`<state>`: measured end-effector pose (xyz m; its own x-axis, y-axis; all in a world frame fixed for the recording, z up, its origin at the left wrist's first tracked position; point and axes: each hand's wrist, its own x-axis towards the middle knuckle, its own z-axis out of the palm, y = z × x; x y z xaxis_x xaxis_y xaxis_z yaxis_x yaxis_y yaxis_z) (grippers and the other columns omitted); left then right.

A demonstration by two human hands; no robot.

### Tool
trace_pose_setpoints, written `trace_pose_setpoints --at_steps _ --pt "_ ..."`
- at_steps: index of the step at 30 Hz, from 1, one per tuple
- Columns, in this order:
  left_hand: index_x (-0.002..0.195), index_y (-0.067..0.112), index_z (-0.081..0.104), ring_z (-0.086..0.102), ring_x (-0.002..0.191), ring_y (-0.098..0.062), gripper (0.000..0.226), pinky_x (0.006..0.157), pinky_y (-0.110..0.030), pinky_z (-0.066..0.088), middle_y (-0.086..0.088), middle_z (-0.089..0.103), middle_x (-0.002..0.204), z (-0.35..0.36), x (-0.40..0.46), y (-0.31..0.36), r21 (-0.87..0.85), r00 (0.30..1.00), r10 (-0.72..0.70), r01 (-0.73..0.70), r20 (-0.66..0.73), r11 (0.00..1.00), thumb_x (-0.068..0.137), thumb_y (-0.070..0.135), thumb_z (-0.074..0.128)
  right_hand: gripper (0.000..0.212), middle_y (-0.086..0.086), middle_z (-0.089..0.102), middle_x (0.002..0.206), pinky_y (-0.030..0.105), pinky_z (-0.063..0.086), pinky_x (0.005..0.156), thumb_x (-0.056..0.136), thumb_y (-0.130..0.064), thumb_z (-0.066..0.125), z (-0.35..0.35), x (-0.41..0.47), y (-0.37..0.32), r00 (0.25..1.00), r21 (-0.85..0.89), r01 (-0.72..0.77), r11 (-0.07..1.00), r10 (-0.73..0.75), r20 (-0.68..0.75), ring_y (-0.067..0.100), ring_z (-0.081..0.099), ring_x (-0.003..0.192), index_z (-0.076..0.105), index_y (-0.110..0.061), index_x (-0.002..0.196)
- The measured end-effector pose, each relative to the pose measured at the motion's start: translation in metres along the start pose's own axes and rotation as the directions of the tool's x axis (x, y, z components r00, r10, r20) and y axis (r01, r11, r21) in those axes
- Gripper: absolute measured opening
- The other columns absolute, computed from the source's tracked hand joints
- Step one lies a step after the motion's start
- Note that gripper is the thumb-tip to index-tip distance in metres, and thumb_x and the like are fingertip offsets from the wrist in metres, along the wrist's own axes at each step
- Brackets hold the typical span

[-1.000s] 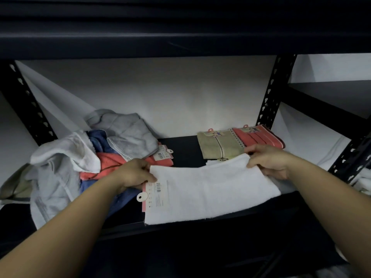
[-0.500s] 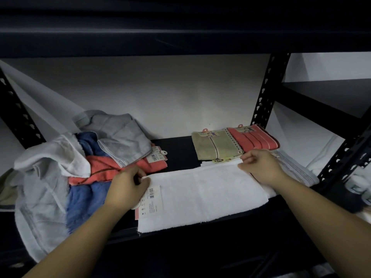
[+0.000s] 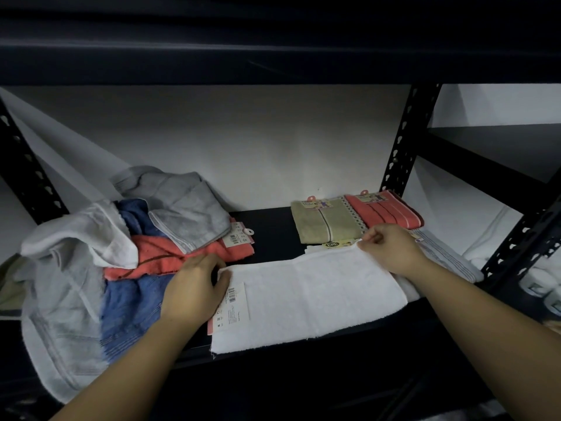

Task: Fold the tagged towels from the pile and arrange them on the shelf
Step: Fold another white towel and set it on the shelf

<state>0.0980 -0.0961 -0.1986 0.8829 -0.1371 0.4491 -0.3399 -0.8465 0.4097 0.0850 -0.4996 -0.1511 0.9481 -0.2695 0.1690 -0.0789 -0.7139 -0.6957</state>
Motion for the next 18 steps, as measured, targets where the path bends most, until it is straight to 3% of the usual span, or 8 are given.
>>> trace_pose_setpoints --at_steps 10,15,18 --pt "0.076 0.029 0.055 0.052 0.068 -0.003 0.022 0.053 -0.026 0.036 0.012 0.058 0.073 -0.005 0.002 0.005 -0.081 0.991 -0.133 0.135 0.026 0.988 0.084 0.022 0.074 0.010 0.011 0.069 0.080 0.023 0.038 0.058 0.095 -0.013 0.070 0.014 0.000 0.012 0.998 -0.041 -0.008 0.999 0.005 -0.067 0.020 0.060 0.071 0.065 -0.013 0.086" --pt "0.088 0.031 0.063 0.057 0.074 -0.011 0.016 0.062 -0.031 0.048 0.012 0.063 0.081 -0.006 0.001 0.006 -0.095 0.997 -0.075 0.078 0.029 0.992 0.086 0.019 0.073 0.007 0.005 0.068 0.075 0.034 0.052 0.067 0.095 -0.010 0.069 0.016 -0.005 0.009 0.996 -0.091 0.042 0.995 -0.050 -0.081 0.024 0.065 0.073 0.064 -0.014 0.092" --pt "0.086 0.027 0.074 0.060 0.078 -0.017 0.010 0.066 -0.033 0.052 0.006 0.064 0.087 -0.003 0.000 0.003 -0.067 0.998 -0.057 0.057 0.010 0.996 0.084 0.017 0.075 0.013 -0.001 0.068 0.068 0.038 0.057 0.064 0.094 -0.011 0.070 0.018 -0.009 0.009 0.992 -0.139 0.067 0.988 -0.082 -0.098 0.023 0.066 0.067 0.069 -0.018 0.083"
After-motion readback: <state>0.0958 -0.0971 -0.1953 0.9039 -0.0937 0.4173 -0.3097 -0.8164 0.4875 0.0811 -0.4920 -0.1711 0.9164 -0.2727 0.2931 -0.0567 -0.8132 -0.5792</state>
